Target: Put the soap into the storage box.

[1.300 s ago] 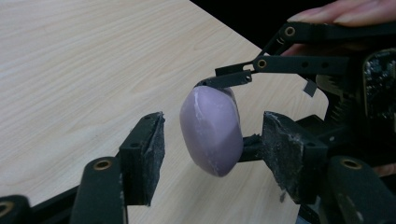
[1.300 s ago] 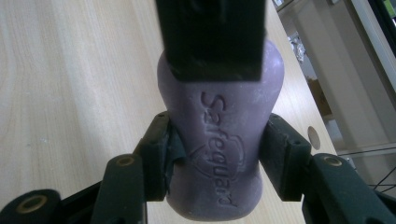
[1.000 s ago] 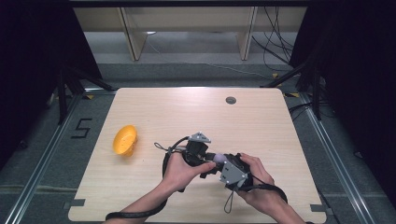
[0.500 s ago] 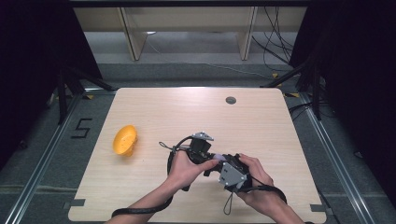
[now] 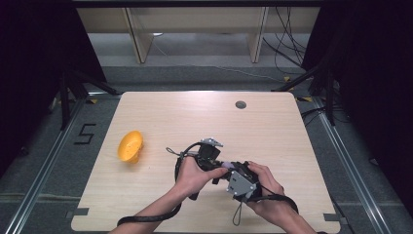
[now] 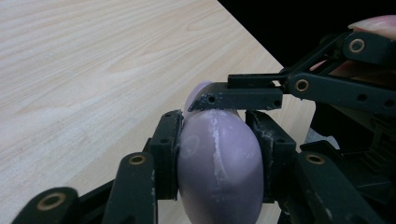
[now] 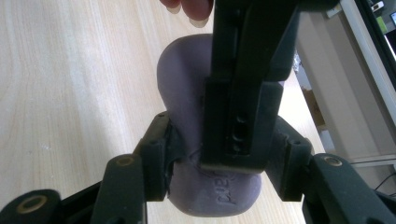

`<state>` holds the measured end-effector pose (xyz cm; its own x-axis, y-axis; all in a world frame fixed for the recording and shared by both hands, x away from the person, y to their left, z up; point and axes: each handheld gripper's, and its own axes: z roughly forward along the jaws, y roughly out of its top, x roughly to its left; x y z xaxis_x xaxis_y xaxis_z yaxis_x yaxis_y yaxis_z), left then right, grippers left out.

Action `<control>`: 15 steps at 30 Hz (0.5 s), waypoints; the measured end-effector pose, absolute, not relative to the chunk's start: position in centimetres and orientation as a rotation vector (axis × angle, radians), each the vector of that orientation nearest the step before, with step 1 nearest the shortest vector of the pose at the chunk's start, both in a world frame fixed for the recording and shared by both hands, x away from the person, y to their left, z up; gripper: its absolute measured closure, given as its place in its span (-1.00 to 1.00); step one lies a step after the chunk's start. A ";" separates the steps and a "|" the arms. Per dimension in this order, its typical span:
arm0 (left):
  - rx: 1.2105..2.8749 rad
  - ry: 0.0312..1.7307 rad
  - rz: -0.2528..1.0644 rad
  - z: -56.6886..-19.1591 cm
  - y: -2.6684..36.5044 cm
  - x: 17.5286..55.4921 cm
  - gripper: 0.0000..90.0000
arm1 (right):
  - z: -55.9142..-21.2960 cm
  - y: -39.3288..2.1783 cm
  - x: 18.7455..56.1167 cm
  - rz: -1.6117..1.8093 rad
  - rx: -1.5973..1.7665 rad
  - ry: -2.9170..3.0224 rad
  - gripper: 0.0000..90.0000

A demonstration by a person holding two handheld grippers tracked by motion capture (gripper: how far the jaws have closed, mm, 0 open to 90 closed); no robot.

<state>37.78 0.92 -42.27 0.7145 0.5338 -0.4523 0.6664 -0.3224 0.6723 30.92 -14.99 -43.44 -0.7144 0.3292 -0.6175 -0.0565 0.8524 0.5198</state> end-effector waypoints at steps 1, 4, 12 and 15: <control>2.036 0.913 -0.184 -42.0 1.1 37.8 0.28 | -43.4 -15.0 31.0 0.664 0.170 2.277 0.12; 2.025 0.904 -0.209 -42.0 1.1 37.9 0.29 | -43.4 -15.0 31.0 0.678 0.175 2.273 0.12; 2.039 0.864 -0.188 -41.8 0.9 38.0 0.29 | -43.3 -15.1 31.1 0.699 0.213 2.285 0.10; 2.043 0.854 -0.169 -41.8 0.8 37.8 0.30 | -43.3 -15.2 31.1 0.706 0.206 2.283 0.07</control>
<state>37.83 0.82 -41.77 0.7531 0.5075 -0.4186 0.6286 -0.3675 0.6854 31.11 -15.17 -43.28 -0.7235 0.3412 -0.6001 -0.0569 0.8369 0.5444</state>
